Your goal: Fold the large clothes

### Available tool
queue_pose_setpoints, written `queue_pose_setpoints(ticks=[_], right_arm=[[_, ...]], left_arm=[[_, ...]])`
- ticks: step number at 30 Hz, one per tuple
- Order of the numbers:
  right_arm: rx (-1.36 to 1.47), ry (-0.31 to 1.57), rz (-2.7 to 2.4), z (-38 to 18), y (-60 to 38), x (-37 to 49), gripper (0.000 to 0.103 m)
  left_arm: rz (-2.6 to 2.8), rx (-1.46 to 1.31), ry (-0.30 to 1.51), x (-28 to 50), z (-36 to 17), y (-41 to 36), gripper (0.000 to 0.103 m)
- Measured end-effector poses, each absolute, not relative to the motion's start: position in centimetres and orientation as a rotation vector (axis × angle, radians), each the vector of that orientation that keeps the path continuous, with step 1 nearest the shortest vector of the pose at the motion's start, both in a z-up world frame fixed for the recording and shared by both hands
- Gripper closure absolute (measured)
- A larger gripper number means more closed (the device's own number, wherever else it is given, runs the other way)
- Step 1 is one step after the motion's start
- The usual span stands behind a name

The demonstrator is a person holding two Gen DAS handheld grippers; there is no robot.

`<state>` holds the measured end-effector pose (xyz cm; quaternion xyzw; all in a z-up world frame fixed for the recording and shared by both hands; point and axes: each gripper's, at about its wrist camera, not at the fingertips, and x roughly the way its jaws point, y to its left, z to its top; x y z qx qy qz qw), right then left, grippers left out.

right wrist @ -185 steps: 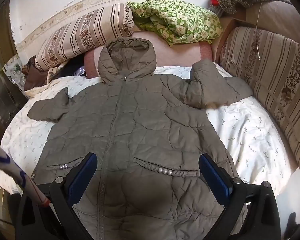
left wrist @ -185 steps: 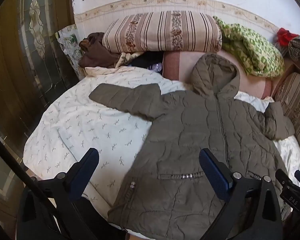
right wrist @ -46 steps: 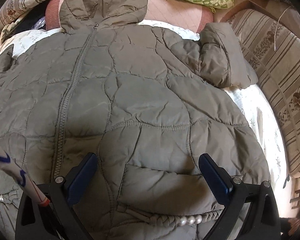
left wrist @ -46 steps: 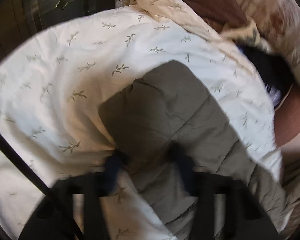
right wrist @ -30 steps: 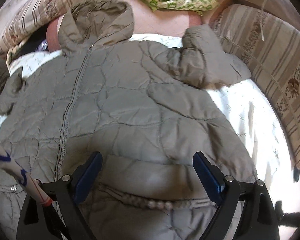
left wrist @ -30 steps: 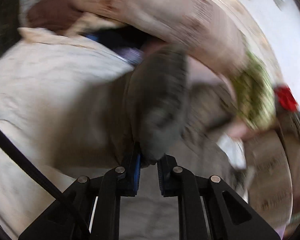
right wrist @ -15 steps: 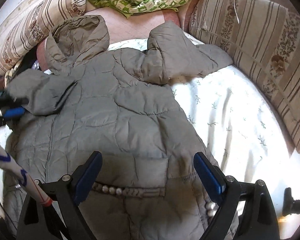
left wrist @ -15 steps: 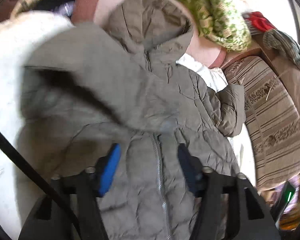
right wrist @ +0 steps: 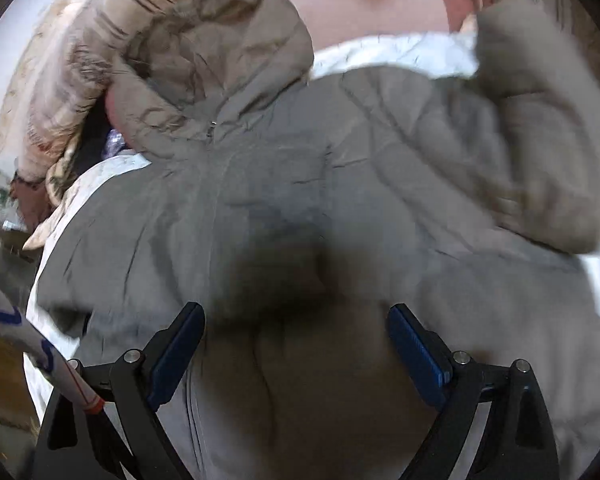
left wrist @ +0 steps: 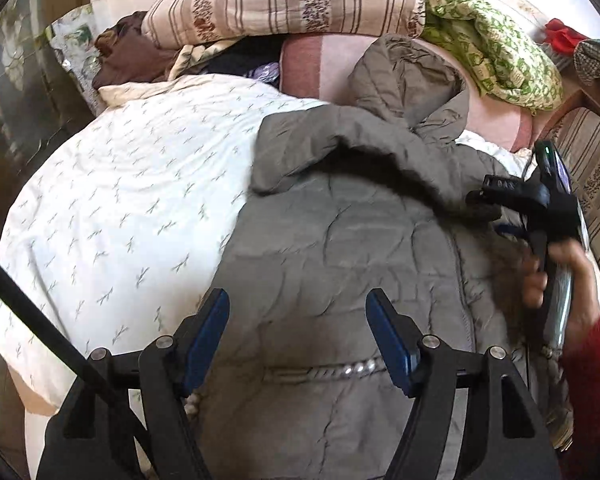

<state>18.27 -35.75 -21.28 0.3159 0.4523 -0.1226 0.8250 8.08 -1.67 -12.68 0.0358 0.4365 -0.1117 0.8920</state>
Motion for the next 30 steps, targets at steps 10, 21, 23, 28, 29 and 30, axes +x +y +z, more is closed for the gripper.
queue_pose_setpoints(ticks=[10,21,23,28,29,30], right_arm=[[0.639,0.925,-0.373,-18.3,-39.3,17.7,0.083],[0.679,0.909,-0.372,-19.6,-42.4,14.5,0.071],[0.675,0.846,-0.334,-17.5,-42.7,12.4,0.062],[0.714,0.719,-0.372,-15.2,-47.6,5.4,0.023],[0.742,0.716,-0.400,-15.7,-49.5,4.0,0.023],[0.769,0.714,-0.448,-16.4,-51.6,2.5,0.023]], left_arm=[[-0.282,0.078,0.859,6.2,-11.1,-3.0,0.033],[-0.303,0.165,0.841,3.1,-8.9,-6.0,0.033],[-0.320,0.165,0.848,2.9,-8.8,-6.7,0.033],[-0.341,0.182,0.875,2.5,-9.3,-8.5,0.033],[-0.344,0.189,0.882,2.5,-9.5,-8.8,0.033],[-0.347,0.196,0.890,2.6,-9.7,-9.1,0.033]])
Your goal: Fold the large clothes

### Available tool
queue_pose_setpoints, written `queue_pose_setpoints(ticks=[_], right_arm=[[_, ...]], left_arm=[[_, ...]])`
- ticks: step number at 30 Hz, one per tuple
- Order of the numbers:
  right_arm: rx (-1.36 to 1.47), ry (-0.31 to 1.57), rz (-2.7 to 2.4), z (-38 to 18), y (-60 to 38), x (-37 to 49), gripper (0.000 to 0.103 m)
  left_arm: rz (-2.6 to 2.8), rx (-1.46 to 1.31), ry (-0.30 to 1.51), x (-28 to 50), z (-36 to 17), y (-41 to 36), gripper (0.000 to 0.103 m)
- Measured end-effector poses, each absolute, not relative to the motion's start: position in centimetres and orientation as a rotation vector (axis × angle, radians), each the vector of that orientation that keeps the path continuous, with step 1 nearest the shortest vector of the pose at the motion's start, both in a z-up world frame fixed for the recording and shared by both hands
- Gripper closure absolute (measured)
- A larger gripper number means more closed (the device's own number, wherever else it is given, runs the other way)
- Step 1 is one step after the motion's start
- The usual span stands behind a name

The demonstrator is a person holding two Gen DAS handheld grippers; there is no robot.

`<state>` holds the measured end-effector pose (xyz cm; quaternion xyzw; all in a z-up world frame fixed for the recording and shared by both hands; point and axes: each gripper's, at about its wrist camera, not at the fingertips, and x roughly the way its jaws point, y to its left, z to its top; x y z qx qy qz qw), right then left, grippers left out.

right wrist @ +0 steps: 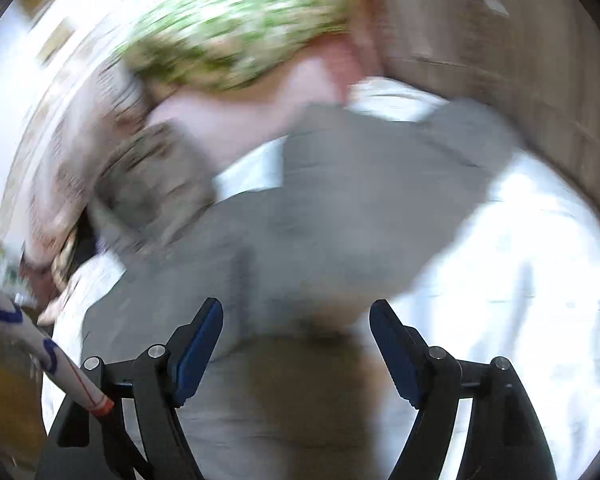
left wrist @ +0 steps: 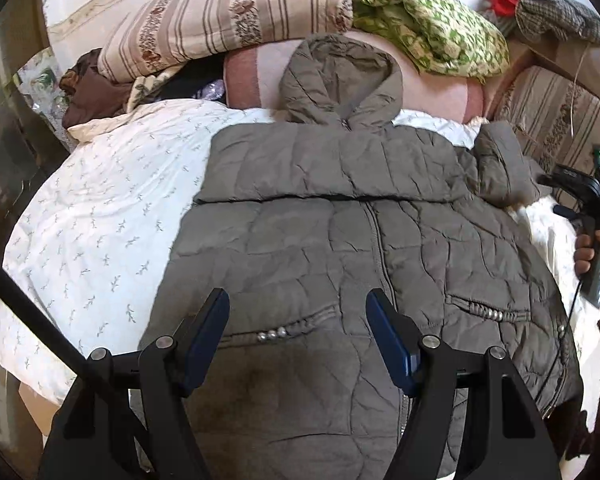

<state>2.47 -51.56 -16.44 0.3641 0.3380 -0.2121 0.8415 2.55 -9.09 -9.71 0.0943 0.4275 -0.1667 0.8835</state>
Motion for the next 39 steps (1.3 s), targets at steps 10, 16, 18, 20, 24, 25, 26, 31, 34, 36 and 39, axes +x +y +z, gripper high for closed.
queue_pose_setpoints(ticks=[10,16,18,20,24,25,26,31,34,36,39], right_arm=[[1.078,0.644,-0.694,-24.7,-67.3,-3.6,0.038],[1.116,0.612,-0.649,-26.1,-71.3,1.1,0.037],[1.096,0.613,-0.664,-26.2,-72.1,2.5,0.037],[1.089,0.618,-0.681,-26.2,-73.0,3.7,0.038],[1.114,0.656,-0.692,-25.5,-74.0,4.0,0.091],[1.127,0.623,-0.679,-24.3,-74.0,3.3,0.092],[1.112,0.602,-0.680,-23.2,-73.9,2.7,0.093],[0.990,0.508,-0.769,-16.3,-73.0,-1.7,0.095],[0.937,0.501,-0.812,-13.2,-71.8,-3.5,0.095],[0.885,0.513,-0.809,-11.6,-70.5,-3.2,0.095],[0.785,0.519,-0.771,-8.3,-67.2,-1.6,0.095]], left_arm=[[-0.285,0.217,0.982,4.6,-12.0,-10.7,0.033],[-0.242,0.240,1.003,5.9,-12.9,-11.6,0.033],[-0.237,0.244,1.008,6.1,-13.1,-11.7,0.033],[-0.232,0.246,1.018,6.4,-13.3,-11.7,0.033],[-0.237,0.245,1.020,6.5,-13.5,-11.3,0.033],[-0.238,0.241,1.015,6.5,-13.5,-11.3,0.033],[-0.241,0.235,1.009,6.5,-13.4,-11.0,0.033],[-0.248,0.184,0.997,6.1,-13.0,-9.1,0.033],[-0.248,0.158,0.991,5.6,-12.8,-7.8,0.033],[-0.245,0.141,0.980,5.2,-12.5,-6.8,0.033],[-0.235,0.111,0.964,4.8,-12.0,-5.2,0.033]])
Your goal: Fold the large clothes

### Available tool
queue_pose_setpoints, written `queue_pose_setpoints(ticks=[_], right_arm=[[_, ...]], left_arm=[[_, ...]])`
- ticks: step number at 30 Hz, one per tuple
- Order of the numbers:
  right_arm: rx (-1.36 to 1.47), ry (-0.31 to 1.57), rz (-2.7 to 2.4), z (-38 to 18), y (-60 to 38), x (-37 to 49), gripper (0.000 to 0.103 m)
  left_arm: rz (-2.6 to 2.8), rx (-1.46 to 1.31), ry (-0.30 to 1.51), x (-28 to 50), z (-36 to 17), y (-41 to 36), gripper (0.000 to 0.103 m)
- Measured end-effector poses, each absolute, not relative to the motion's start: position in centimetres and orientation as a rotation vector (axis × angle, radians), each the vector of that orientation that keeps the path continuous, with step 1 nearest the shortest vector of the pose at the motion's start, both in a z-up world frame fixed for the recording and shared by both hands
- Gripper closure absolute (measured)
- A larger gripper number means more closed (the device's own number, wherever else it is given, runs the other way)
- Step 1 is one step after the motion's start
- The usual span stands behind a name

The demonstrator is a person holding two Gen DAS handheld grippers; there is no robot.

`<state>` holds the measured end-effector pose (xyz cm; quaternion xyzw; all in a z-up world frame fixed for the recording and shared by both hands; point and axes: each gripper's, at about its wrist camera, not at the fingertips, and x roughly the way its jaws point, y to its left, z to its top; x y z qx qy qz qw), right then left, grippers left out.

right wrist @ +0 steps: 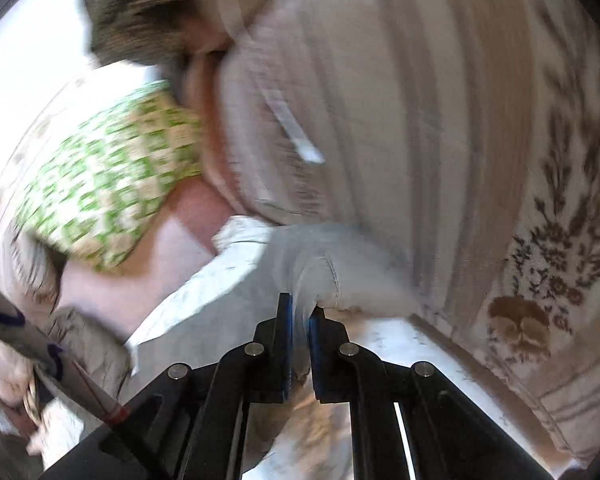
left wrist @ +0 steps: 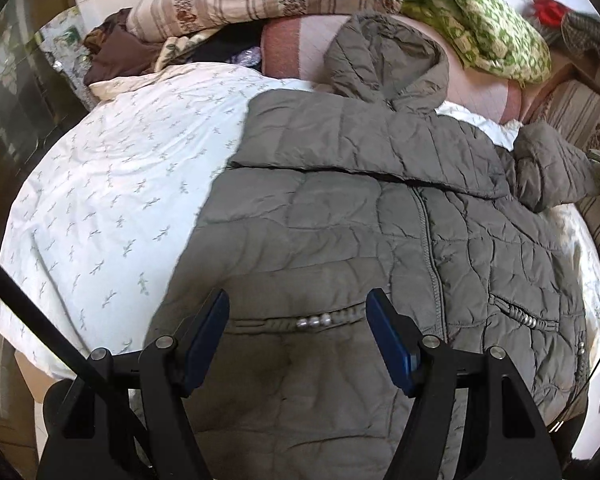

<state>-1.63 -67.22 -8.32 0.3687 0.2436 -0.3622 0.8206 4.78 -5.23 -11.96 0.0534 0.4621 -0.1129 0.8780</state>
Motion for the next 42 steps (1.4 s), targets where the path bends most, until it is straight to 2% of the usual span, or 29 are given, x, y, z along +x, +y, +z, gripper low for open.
queue_pose_setpoints(ticks=[7,11,15,19,20,22,23,24,32,42], right_arm=[[0.540,0.502,-0.540,0.3,-54.8,5.4,0.095],[0.420,0.508,-0.358,2.8,-46.0,9.2,0.095],[0.316,0.586,-0.155,1.4,-36.5,13.2,0.095],[0.252,0.739,-0.014,-4.0,-29.0,17.5,0.092],[0.254,0.781,0.014,-5.7,-27.7,18.4,0.086],[0.277,0.838,0.055,-8.4,-26.1,19.6,0.065],[0.289,0.853,0.067,-9.6,-25.8,19.8,0.046],[0.295,0.858,0.072,-10.3,-25.6,19.6,0.034],[0.278,0.869,-0.010,-12.3,-28.7,14.7,0.029],[0.463,0.864,-0.166,-14.9,-37.2,8.6,0.029]], left_arm=[[-0.193,0.046,0.936,4.0,-11.6,-1.5,0.033],[-0.161,0.024,0.919,3.7,-11.5,0.6,0.033],[-0.126,-0.013,0.923,4.0,-11.7,2.9,0.033],[-0.092,-0.025,0.906,4.1,-11.2,4.4,0.033],[-0.086,-0.022,0.899,4.2,-11.0,4.7,0.033],[-0.081,-0.012,0.888,4.5,-10.7,5.0,0.033],[-0.080,-0.003,0.884,4.8,-10.6,5.0,0.033],[-0.079,0.004,0.884,5.2,-10.6,4.8,0.033],[-0.150,0.020,0.893,11.0,-11.5,1.1,0.032],[-0.329,0.007,1.035,23.5,-15.5,-10.0,0.029]])
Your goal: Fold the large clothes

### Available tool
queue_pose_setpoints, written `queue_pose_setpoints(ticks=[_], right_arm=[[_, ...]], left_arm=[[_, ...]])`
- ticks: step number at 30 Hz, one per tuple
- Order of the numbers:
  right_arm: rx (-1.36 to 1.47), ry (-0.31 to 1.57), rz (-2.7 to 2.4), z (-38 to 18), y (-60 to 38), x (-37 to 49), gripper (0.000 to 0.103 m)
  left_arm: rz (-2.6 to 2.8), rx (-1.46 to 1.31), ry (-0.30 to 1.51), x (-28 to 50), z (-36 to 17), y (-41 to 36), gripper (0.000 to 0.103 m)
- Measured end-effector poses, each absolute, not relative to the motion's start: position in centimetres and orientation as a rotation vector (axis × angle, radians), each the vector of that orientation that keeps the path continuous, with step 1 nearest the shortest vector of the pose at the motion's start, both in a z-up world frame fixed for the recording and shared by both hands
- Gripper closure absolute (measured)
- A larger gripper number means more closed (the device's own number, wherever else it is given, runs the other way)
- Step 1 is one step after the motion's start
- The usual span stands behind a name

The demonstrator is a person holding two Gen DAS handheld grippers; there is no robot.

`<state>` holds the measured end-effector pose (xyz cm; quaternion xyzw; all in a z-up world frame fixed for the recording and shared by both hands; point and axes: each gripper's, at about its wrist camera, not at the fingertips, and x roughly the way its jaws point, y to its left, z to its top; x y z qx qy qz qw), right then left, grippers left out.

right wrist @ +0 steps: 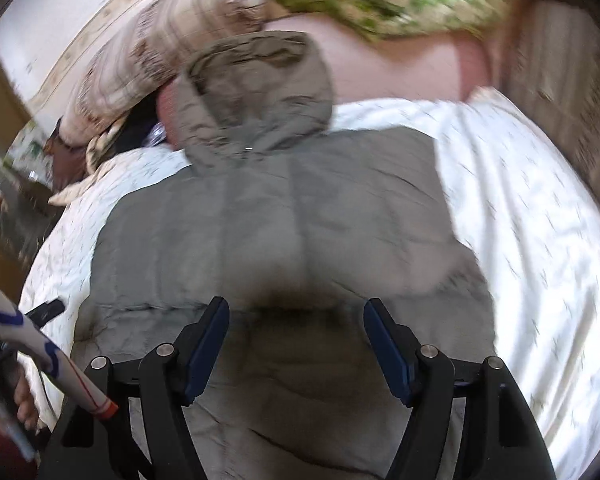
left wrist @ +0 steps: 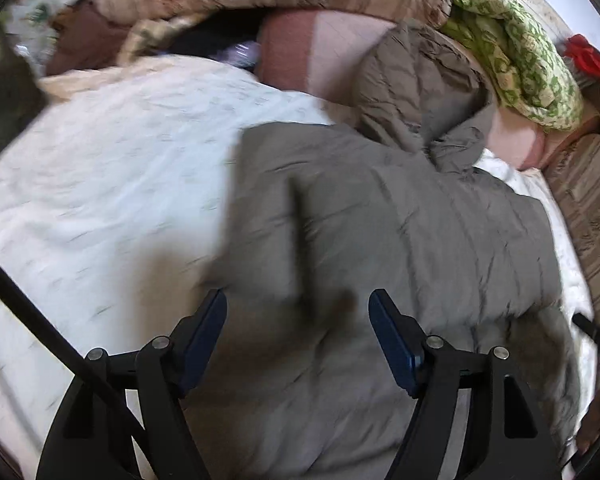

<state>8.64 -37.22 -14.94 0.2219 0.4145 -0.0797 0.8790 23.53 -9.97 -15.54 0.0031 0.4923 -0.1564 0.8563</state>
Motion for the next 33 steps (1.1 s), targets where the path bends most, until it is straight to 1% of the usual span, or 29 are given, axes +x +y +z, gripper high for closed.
queue_pose_setpoints(ticks=[3,4,5,6,7,9,11,13,17,20,21,22,24,30,33], right_arm=[[0.489,0.866,-0.194,-15.5,-38.5,7.4,0.029],[0.494,0.867,-0.201,-15.7,-38.9,7.1,0.028],[0.496,0.868,-0.205,-15.8,-39.1,7.0,0.028],[0.498,0.870,-0.210,-15.9,-39.4,7.0,0.028],[0.498,0.871,-0.214,-16.0,-39.6,7.1,0.028],[0.497,0.869,-0.214,-15.8,-39.9,7.6,0.028],[0.485,0.859,-0.209,-15.5,-39.8,8.4,0.028],[0.470,0.843,-0.204,-15.0,-39.8,9.8,0.028],[0.454,0.831,-0.209,-15.2,-39.4,13.0,0.028],[0.431,0.868,-0.234,-17.1,-39.2,15.8,0.028],[0.421,0.889,-0.246,-18.0,-39.2,16.6,0.028],[0.413,0.904,-0.257,-18.8,-39.1,17.3,0.028],[0.397,0.914,-0.270,-19.8,-39.1,18.0,0.023],[0.377,0.906,-0.274,-18.9,-38.9,17.2,0.022],[0.397,0.894,-0.258,-17.7,-38.7,14.9,0.021]], left_arm=[[-0.280,0.032,1.081,26.2,-17.7,-12.4,0.029],[-0.280,0.035,1.095,26.8,-18.3,-13.0,0.031],[-0.289,0.044,1.105,27.2,-18.4,-13.6,0.038],[-0.312,0.049,1.112,27.4,-18.3,-14.3,0.065],[-0.325,0.067,1.116,27.5,-17.7,-14.8,0.072],[-0.315,0.128,1.050,27.7,-15.5,-16.0,0.077],[-0.316,0.148,0.996,28.1,-13.9,-16.6,0.077],[-0.302,0.139,0.989,29.3,-13.5,-16.6,0.077],[-0.249,0.139,1.059,31.3,-16.8,-16.1,0.076],[-0.233,0.144,1.039,31.3,-18.5,-16.1,0.070],[-0.216,0.159,1.019,31.1,-18.5,-16.2,0.064],[-0.192,0.180,1.004,30.9,-18.4,-16.3,0.055],[-0.148,0.221,0.976,30.3,-17.9,-16.5,0.048],[-0.127,0.218,0.924,26.0,-14.5,-14.7,0.047],[-0.089,0.214,0.889,22.7,-13.1,-13.4,0.044]])
